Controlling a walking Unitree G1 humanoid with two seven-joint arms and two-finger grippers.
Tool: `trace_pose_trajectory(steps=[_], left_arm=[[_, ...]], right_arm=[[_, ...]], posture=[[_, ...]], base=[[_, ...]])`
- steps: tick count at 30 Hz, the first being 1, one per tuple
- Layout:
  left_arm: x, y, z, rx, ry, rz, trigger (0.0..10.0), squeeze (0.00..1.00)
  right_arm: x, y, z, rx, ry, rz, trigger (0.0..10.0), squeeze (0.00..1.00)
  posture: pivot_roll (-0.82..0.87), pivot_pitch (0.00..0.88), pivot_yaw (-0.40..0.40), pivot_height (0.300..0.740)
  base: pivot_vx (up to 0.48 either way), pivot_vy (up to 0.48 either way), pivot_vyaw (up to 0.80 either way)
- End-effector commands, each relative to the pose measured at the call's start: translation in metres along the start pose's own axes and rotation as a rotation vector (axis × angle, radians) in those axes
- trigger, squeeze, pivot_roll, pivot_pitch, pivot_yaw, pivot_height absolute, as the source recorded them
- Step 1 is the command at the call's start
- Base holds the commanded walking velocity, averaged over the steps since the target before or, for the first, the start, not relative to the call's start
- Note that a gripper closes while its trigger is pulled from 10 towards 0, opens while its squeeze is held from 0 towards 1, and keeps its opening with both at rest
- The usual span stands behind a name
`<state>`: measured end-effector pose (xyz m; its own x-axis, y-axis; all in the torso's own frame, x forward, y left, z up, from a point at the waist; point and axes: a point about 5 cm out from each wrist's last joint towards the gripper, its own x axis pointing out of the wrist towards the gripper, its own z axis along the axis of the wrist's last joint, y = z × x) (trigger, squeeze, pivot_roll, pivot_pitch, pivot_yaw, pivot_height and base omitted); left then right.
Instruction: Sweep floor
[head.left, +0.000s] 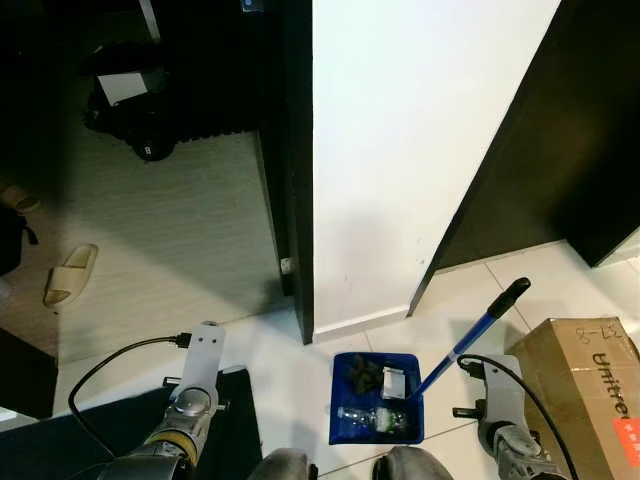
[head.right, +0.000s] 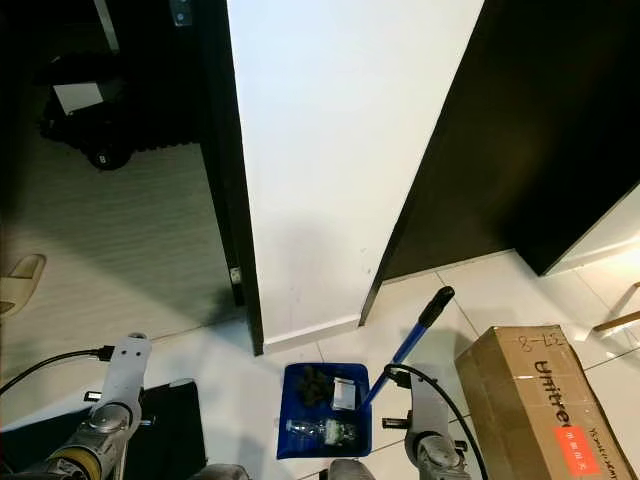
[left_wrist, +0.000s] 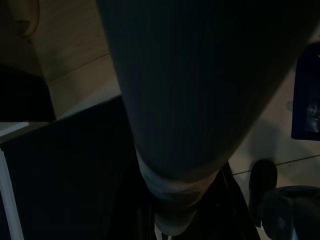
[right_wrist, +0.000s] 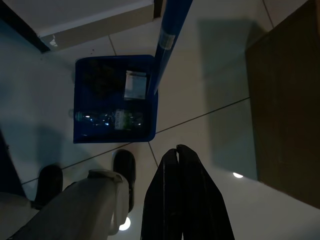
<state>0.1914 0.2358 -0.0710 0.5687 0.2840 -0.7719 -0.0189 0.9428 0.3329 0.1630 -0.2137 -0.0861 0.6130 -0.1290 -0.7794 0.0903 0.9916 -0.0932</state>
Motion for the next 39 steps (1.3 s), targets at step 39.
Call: trace_pose_trajectory(steps=[39], left_arm=[[-0.0002,0.0008,-0.0037,0.046,0.02,-0.006,10.0,0.0]], right_arm=[[-0.0004,0.0011,-0.001,0.019,-0.004,-0.003,10.0,0.0]], posture=[[0.07,0.0,-0.018,0.74]], base=[[0.0,0.0,0.0]])
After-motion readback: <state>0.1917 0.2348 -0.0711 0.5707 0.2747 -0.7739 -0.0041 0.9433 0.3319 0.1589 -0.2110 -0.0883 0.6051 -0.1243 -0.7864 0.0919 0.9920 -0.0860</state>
